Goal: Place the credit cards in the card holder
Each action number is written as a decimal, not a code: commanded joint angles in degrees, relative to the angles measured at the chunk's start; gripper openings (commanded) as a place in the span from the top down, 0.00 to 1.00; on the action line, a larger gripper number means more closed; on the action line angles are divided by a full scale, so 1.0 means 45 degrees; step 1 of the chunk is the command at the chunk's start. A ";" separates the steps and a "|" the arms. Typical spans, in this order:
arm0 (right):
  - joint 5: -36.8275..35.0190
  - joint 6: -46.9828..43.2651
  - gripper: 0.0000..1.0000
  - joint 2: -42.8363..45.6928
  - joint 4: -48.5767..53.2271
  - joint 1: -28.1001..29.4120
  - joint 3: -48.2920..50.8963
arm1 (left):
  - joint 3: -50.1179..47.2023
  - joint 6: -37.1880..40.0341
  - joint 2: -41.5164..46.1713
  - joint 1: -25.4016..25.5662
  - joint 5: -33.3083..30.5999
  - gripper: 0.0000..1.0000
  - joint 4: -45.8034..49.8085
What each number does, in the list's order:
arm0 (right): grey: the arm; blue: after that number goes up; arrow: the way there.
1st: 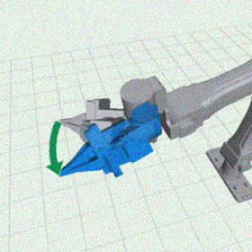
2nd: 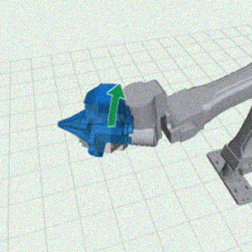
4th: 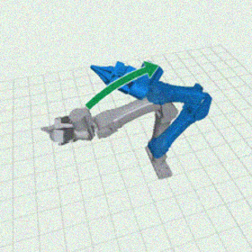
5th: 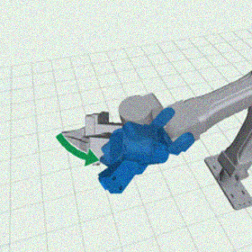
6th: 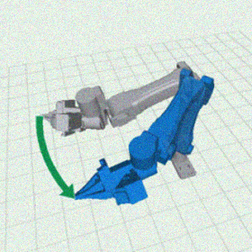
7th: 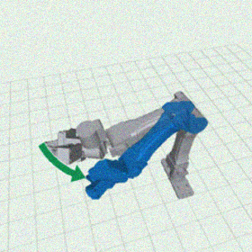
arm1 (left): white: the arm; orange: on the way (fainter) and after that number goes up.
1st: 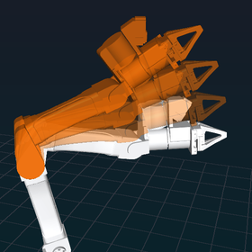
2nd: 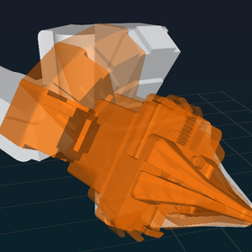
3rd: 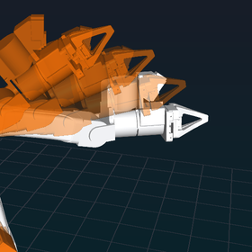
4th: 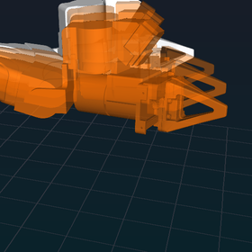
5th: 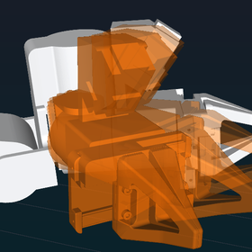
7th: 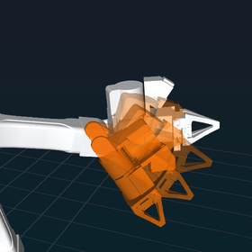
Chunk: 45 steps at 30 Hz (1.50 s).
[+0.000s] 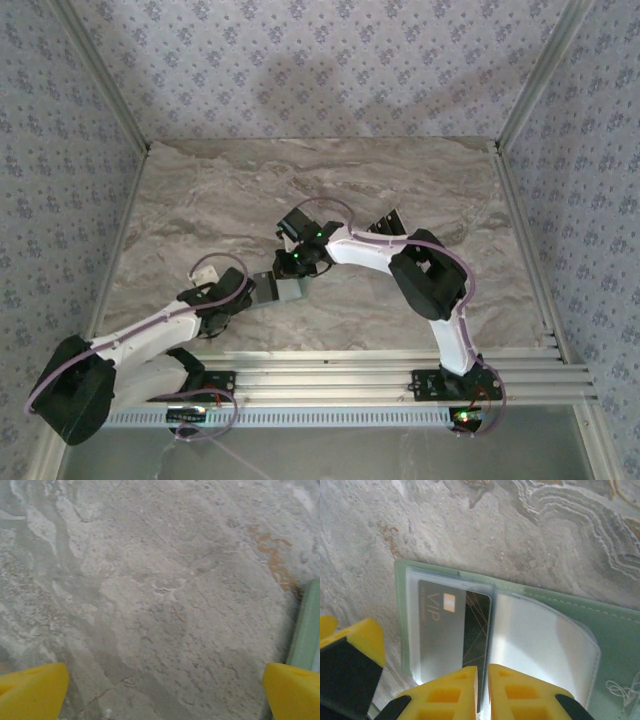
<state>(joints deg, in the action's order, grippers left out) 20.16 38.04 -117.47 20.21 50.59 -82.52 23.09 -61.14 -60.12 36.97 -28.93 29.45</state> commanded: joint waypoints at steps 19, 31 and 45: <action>0.0246 -0.0330 0.86 -0.1345 0.0449 0.0519 -0.0849 | 0.0423 -0.0201 -0.1911 -0.0101 0.0029 0.00 -0.0117; 0.0566 -0.0322 0.86 -0.1940 0.0625 0.0939 -0.1789 | 0.0259 -0.0182 -0.2168 0.0061 0.0215 0.00 -0.0577; 0.0024 -0.0032 0.82 0.0080 -0.0630 -0.0140 0.1773 | 0.0838 0.0597 -0.1491 -0.0033 0.0144 0.00 -0.0134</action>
<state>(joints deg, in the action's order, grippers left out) 21.06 37.69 -118.37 16.19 51.18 -77.84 25.36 -60.03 -67.35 36.84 -29.36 30.28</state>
